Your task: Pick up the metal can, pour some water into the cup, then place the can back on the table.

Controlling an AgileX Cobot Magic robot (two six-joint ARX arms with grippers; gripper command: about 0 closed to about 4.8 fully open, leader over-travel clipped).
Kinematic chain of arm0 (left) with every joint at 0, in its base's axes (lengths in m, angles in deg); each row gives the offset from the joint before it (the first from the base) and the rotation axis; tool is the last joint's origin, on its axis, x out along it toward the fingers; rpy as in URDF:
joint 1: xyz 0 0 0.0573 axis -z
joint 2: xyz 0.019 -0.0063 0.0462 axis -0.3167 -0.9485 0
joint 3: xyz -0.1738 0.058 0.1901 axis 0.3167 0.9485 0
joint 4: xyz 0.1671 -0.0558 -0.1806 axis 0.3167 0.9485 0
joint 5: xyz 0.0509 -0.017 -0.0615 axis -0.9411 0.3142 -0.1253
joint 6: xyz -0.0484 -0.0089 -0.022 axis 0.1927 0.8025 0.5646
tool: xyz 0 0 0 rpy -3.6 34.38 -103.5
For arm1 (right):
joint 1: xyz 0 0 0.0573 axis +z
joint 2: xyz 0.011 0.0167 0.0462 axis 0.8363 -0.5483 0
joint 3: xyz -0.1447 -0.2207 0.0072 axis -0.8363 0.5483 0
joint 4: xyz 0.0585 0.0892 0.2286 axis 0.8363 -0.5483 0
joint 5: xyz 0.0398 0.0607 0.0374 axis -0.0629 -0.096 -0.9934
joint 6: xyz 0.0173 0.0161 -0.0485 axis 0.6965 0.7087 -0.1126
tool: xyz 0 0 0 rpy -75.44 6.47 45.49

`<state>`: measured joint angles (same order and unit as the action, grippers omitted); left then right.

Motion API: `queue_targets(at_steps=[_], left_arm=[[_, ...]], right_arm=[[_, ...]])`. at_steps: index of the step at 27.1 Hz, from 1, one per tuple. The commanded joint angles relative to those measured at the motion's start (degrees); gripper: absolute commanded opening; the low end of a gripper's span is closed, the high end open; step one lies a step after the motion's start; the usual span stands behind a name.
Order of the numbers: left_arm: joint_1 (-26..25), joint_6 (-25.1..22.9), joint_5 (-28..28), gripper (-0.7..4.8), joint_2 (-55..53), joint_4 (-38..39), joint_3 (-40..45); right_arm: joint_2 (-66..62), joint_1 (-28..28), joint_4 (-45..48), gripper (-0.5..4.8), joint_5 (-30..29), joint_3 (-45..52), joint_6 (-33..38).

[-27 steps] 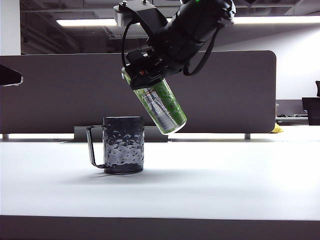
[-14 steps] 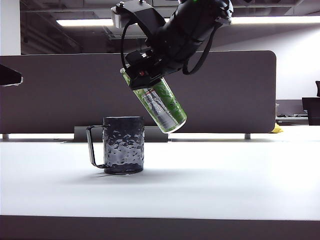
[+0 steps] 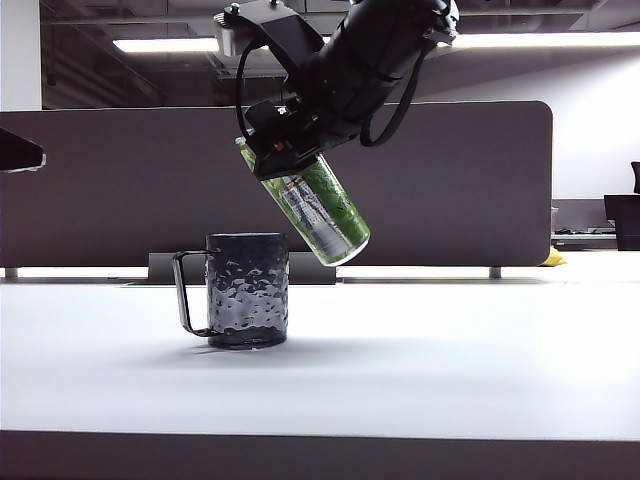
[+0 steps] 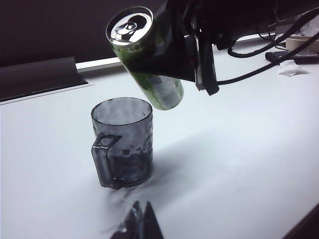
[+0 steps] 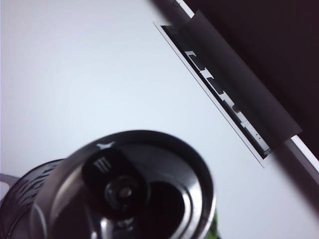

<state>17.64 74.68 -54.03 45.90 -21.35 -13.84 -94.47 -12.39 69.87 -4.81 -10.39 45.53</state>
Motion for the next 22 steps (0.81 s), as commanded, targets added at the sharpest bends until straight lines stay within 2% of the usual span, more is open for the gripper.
queue_targets(at_steps=[1,22], left_arm=[[-0.1,0.0,0.0,-0.05,-0.1,-0.8,-0.1],[-0.1,0.0,0.0,-0.05,-0.1,-0.8,-0.1]], right_arm=[[0.5,0.1,1.7,2.33,0.2,-0.6,-0.6],[-0.9,1.1,-0.2,2.33,1.5,-1.8,-4.3]])
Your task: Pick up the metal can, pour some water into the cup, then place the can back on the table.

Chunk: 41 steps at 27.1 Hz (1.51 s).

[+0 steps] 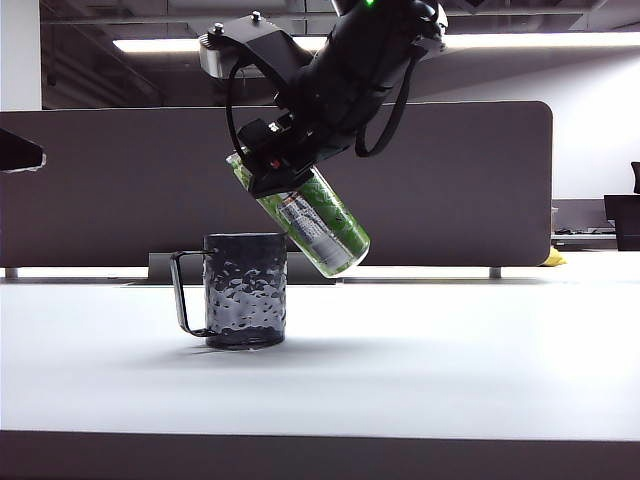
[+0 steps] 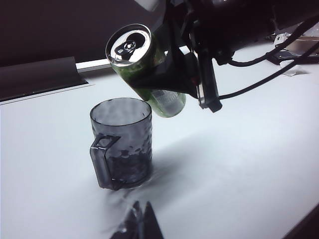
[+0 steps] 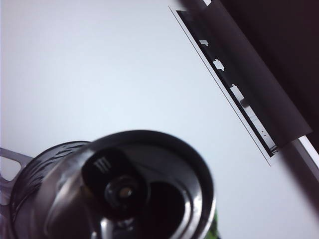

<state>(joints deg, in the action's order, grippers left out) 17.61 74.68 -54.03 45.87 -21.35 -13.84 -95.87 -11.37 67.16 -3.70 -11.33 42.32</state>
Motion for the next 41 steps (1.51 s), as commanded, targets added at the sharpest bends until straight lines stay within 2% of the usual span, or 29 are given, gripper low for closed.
queue_targets(at_steps=[1,19,41], left_arm=[[-0.1,0.0,0.0,-0.05,0.0,-0.8,-0.1],[-0.1,0.0,0.0,-0.05,-0.1,-0.8,-0.1],[-0.1,0.0,0.0,-0.05,0.0,-0.8,-0.1]], right_arm=[[0.5,0.1,2.5,2.33,0.5,-0.8,-1.2],[0.5,0.1,2.4,2.33,3.1,-0.8,-4.9],[0.3,0.1,2.4,2.33,3.1,-0.9,-10.2]])
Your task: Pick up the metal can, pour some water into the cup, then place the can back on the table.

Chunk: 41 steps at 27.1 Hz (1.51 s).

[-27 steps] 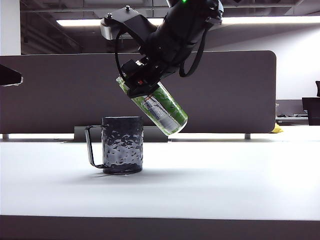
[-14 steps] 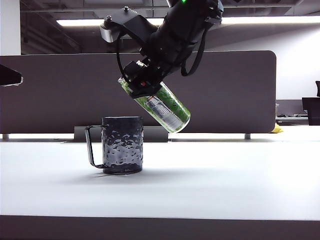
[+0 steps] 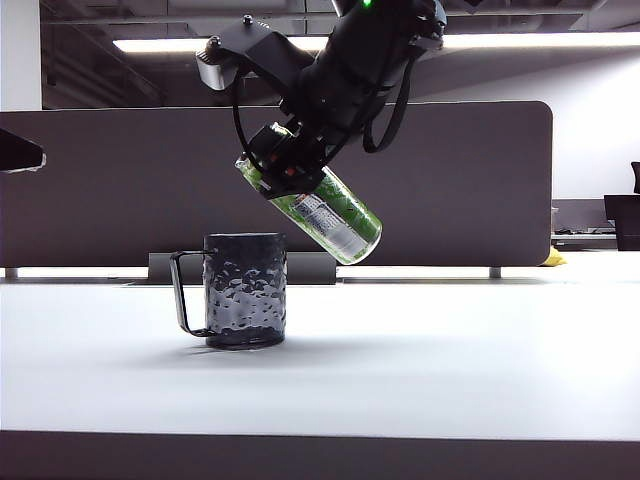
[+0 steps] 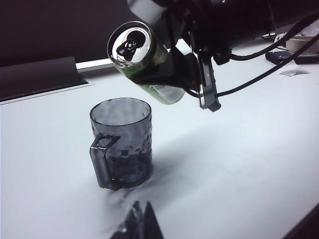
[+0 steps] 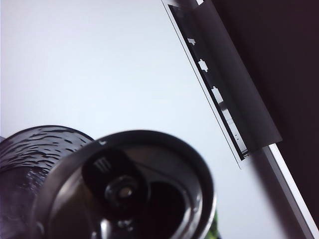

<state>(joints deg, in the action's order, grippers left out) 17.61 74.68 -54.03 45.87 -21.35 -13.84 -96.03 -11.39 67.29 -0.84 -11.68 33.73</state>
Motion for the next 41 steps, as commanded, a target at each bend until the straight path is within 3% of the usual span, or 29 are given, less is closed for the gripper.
queue_targets(at_steps=[1,41], left_arm=[[-0.1,0.0,0.0,-0.05,0.0,-0.8,-0.1],[-0.1,0.0,0.0,-0.05,0.0,-0.8,-0.1]], right_arm=[[0.4,0.2,2.3,2.33,0.3,-0.5,-1.9],[0.4,0.8,2.3,2.33,1.6,-0.8,-11.1]])
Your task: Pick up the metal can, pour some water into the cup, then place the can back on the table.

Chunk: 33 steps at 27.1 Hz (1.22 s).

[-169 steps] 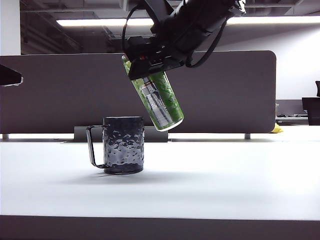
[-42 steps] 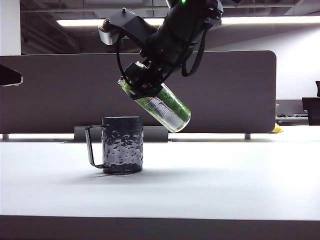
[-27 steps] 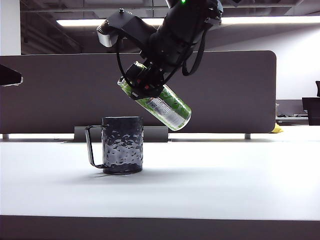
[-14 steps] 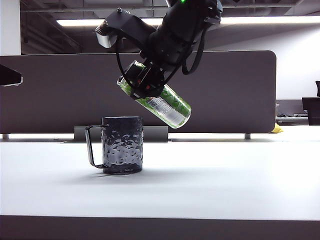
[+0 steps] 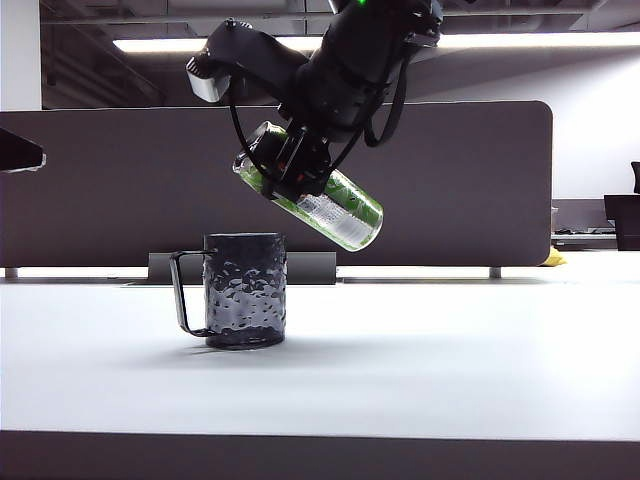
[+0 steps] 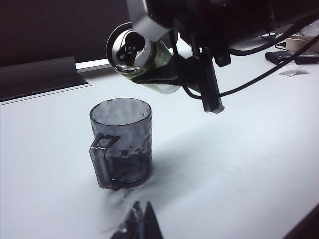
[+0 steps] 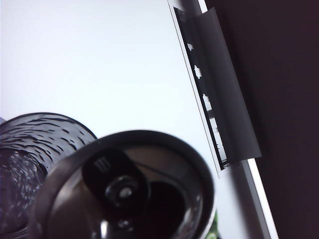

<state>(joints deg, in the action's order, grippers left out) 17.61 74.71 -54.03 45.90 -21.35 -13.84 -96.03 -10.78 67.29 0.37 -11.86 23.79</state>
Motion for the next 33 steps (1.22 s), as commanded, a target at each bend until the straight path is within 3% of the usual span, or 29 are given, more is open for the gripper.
queue_targets(at_steps=[1,6,20,33], left_arm=[[-0.1,0.0,0.0,-0.05,-0.1,-0.8,-0.1],[-0.1,0.0,0.0,-0.05,-0.1,-0.8,-0.1],[-0.1,0.0,0.0,-0.05,-0.1,-0.8,-0.1],[-0.1,0.0,0.0,-0.05,-0.1,-0.8,-0.1]], right_arm=[[0.4,0.2,2.3,2.33,0.4,-0.7,-1.7],[-1.2,0.2,2.8,2.33,2.0,-0.7,-5.6],[-2.9,0.8,5.7,2.33,5.1,-2.0,-8.2],[-2.9,0.9,5.7,2.33,5.1,-2.0,-12.4]])
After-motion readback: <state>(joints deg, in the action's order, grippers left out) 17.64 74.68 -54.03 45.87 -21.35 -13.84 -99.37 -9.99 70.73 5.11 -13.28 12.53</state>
